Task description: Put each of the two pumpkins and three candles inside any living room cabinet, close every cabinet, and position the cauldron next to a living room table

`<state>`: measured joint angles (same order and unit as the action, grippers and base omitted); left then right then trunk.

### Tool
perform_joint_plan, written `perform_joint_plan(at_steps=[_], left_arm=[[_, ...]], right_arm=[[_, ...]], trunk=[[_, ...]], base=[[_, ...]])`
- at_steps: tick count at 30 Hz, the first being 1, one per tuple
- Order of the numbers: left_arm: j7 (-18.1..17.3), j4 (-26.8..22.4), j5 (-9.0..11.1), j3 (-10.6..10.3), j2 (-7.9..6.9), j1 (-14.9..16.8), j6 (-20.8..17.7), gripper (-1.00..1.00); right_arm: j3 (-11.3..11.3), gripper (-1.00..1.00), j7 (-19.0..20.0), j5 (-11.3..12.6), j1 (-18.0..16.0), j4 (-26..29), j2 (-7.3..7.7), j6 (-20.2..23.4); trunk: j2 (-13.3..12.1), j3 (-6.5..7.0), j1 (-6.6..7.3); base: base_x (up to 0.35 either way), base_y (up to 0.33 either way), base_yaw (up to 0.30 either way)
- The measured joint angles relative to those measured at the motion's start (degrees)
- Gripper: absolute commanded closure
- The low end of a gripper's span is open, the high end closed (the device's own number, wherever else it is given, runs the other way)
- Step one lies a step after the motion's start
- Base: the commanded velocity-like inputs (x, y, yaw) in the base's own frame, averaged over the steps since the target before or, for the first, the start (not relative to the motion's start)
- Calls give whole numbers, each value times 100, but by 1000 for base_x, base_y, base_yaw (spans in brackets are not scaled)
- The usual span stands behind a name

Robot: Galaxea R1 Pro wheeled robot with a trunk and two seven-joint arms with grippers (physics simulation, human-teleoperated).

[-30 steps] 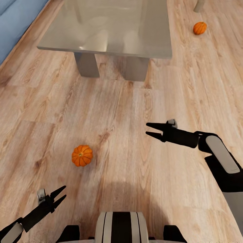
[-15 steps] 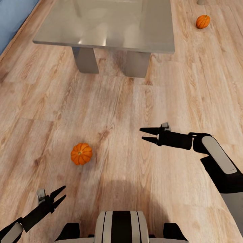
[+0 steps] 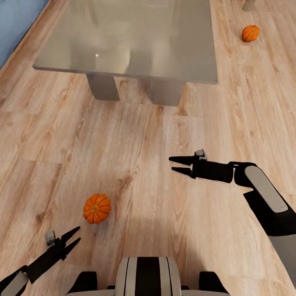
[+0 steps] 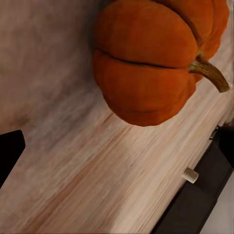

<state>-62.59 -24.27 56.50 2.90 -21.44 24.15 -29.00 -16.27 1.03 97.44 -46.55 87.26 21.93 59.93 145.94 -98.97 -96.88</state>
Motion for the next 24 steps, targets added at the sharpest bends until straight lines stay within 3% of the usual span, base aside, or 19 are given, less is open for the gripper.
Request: perform_joint_plan(at_steps=[7, 18, 24], left_arm=[[7, 0, 0, 7, 0, 0, 0, -100], [9, -48, 1, 1, 8, 0, 33, -100], [73, -78, -9, -54, 48, 0, 290, -100]], right_arm=[[-1, -100, 0, -8, 0, 0, 0, 0], [-6, -100, 0, -1, 0, 51, 0, 0], [-4, -100, 0, 0, 0, 63, -4, 0]], trunk=[[0, 0, -2], [0, 0, -4], [0, 0, -4]], base=[[242, 115, 0], [15, 8, 0], [0, 0, 0]])
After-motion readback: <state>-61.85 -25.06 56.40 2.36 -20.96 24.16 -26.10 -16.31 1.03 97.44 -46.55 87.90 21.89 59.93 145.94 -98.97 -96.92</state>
